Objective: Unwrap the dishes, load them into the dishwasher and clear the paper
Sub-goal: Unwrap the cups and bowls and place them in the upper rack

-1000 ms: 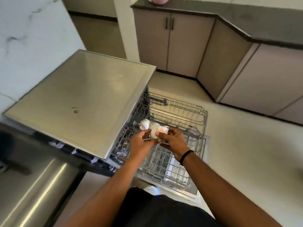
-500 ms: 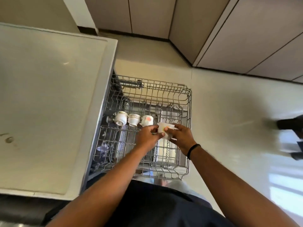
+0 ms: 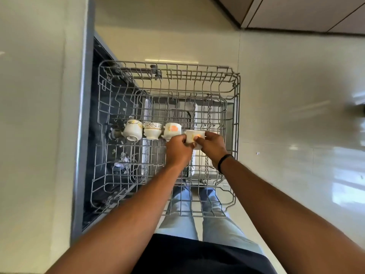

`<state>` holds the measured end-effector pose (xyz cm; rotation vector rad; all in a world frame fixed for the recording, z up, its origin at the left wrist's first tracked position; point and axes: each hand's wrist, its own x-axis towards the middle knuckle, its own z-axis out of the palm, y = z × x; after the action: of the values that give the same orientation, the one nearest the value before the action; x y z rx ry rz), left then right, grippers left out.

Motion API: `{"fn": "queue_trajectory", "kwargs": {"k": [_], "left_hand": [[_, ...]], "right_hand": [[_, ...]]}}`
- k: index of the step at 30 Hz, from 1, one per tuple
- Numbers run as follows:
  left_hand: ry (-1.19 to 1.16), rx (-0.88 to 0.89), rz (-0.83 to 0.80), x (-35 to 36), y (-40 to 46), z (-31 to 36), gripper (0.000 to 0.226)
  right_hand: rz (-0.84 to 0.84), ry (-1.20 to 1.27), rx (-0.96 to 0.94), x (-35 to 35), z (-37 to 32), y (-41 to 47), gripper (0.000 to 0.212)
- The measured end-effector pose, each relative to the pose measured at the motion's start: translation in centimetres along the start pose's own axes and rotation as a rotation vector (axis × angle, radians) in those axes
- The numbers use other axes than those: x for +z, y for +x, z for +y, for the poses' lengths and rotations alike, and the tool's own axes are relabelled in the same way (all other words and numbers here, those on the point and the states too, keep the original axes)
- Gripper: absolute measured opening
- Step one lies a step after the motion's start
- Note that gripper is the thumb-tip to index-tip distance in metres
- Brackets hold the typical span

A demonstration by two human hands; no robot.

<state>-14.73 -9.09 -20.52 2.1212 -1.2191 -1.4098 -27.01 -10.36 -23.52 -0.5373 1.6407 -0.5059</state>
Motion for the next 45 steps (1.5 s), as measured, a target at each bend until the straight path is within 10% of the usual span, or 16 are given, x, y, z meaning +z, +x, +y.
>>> {"fn": "queue_trajectory", "kwargs": {"k": [16, 36, 45], "left_hand": [[0.056, 0.001, 0.252, 3.4, 3.0, -2.8, 0.025], [0.024, 0.062, 0.310, 3.3, 2.6, -2.2, 0.025], [-0.029, 0.049, 0.343, 0.5, -0.4, 0.0, 0.020]], "right_hand": [[0.049, -0.235, 0.074, 0.9, 1.6, 5.0, 0.004], [0.061, -0.237, 0.117, 1.5, 0.0, 4.8, 0.054], [0.124, -0.227, 0.039, -0.4, -4.2, 0.2, 0.025]]}}
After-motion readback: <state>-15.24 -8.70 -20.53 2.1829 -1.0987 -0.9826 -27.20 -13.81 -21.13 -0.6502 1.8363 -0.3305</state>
